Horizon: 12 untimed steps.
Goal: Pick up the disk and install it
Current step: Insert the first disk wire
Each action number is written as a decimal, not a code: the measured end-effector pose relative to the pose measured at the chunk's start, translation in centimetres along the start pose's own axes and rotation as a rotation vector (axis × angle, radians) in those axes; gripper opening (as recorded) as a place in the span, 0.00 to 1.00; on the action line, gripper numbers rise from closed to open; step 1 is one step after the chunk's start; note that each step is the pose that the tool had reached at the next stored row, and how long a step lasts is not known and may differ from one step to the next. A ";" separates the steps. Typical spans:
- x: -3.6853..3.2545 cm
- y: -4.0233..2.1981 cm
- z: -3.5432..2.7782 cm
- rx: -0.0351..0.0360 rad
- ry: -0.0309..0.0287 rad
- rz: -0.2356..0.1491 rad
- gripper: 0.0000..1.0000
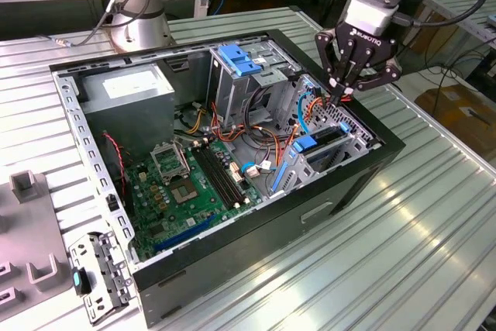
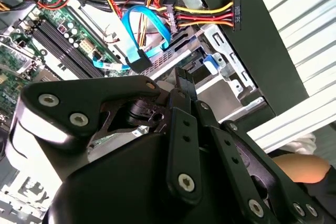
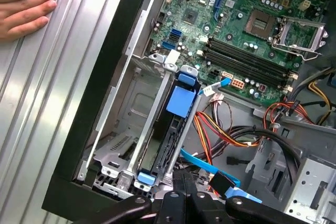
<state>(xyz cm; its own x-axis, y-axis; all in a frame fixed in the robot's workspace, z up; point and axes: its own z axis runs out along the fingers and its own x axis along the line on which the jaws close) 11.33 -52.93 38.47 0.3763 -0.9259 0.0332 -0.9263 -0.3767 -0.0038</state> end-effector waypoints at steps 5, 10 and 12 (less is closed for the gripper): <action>-0.32 -0.70 0.02 0.0009 -0.0004 -0.023 0.11; -0.45 -1.26 0.03 0.0017 -0.0004 -0.048 0.11; -0.42 -1.34 0.06 0.0037 -0.0005 -0.110 0.11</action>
<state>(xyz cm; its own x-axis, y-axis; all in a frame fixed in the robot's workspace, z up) 12.42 -52.03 38.39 0.4761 -0.8788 0.0331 -0.8792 -0.4765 -0.0038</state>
